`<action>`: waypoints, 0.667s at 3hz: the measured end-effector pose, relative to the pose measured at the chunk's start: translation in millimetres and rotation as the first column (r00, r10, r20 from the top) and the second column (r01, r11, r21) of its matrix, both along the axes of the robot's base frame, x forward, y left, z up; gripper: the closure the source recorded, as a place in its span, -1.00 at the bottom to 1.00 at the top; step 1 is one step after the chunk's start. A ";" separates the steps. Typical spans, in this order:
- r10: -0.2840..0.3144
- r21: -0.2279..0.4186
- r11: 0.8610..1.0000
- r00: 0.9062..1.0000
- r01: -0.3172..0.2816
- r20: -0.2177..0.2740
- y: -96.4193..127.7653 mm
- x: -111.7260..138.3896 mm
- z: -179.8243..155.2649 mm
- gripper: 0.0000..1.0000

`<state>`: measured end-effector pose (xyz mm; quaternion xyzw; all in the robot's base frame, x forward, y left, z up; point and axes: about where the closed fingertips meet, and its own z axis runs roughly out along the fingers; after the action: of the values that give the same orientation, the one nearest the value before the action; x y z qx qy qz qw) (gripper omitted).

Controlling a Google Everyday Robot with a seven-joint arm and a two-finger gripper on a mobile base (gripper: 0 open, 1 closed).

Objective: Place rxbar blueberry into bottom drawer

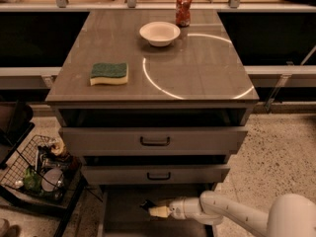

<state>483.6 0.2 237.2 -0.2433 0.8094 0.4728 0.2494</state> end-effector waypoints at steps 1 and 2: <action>0.020 -0.005 1.000 1.000 -0.020 0.011 15.3 11.1 -27.0 1.00; 0.053 -0.056 0.997 0.999 -0.053 -0.001 25.8 10.1 -53.6 1.00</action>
Offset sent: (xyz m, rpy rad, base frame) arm 0.0088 0.0322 -0.0868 -0.1321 0.0146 0.0889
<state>493.7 26.1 183.6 -0.2718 0.8154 0.4564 0.2301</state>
